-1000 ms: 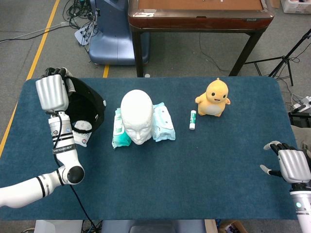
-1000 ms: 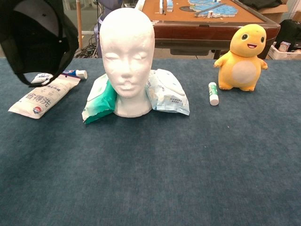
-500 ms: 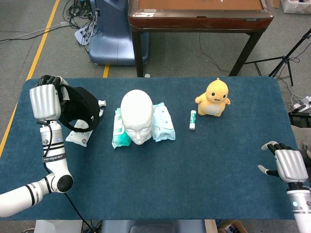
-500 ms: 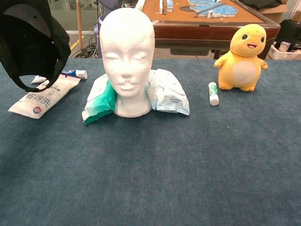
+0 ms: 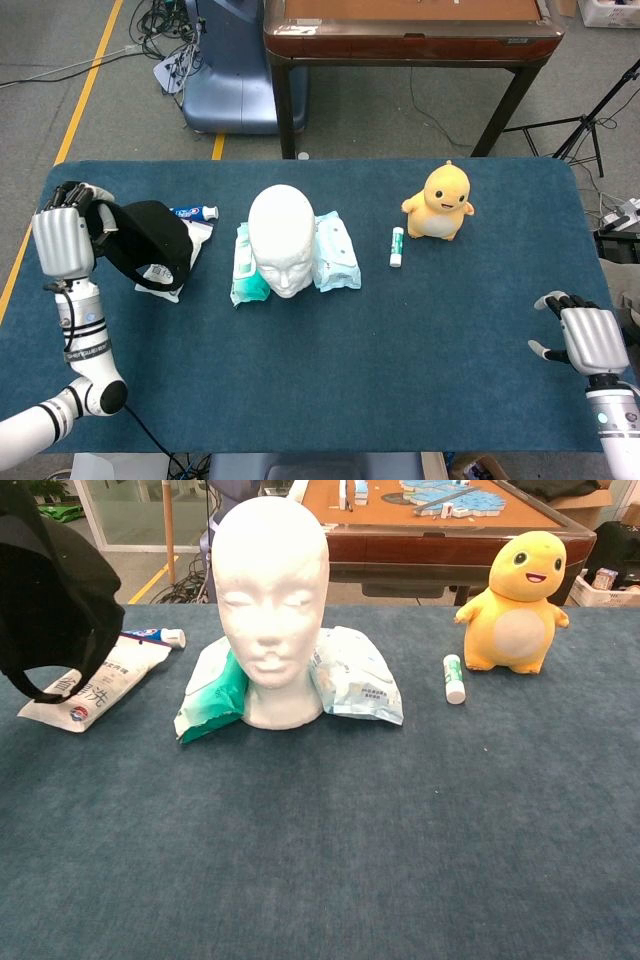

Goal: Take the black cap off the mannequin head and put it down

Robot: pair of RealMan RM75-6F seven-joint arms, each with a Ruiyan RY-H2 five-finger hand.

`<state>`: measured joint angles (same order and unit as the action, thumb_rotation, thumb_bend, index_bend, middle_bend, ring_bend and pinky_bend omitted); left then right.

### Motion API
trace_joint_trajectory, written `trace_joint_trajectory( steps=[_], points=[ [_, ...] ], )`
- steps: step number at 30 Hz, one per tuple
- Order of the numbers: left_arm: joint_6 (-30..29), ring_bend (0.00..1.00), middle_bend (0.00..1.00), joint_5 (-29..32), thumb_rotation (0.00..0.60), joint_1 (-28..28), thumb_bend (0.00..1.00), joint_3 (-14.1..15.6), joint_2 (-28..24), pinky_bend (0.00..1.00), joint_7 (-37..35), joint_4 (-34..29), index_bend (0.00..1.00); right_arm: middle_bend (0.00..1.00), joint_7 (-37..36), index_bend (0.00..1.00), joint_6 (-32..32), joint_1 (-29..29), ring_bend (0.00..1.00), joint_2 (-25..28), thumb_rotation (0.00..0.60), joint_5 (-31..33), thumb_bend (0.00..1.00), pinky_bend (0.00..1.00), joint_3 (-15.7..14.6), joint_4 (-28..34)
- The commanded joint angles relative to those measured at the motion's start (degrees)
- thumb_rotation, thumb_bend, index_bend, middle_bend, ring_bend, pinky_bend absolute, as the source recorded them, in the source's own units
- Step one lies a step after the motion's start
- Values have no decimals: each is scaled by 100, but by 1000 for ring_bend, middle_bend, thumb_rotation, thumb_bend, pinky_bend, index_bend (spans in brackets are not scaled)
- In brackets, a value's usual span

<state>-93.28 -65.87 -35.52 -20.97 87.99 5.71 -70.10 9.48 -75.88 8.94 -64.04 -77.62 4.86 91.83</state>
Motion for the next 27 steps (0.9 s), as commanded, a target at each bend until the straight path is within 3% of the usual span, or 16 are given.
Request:
trace_joint_trajectory(
  steps=[1, 9, 17, 27],
  points=[
    [-209, 295, 495, -239, 600, 351, 553, 196, 185, 469, -486, 444, 527, 356, 74, 394, 26, 22, 341, -32, 600, 0, 85, 439, -14, 9],
    [-325, 295, 495, -423, 600, 710, 553, 295, 414, 469, -975, 982, 527, 356, 184, 394, 76, 62, 341, -66, 600, 64, 85, 439, -4, 17],
    [-468, 295, 495, -579, 600, 940, 553, 288, 531, 469, -1186, 1137, 527, 356, 206, 393, 84, 77, 341, -70, 600, 64, 85, 439, -14, 22],
    [-249, 295, 495, -612, 600, 705, 553, -98, 395, 470, -932, 867, 527, 357, 206, 394, 82, 89, 341, -71, 600, 51, 86, 439, -23, 34]
  ],
)
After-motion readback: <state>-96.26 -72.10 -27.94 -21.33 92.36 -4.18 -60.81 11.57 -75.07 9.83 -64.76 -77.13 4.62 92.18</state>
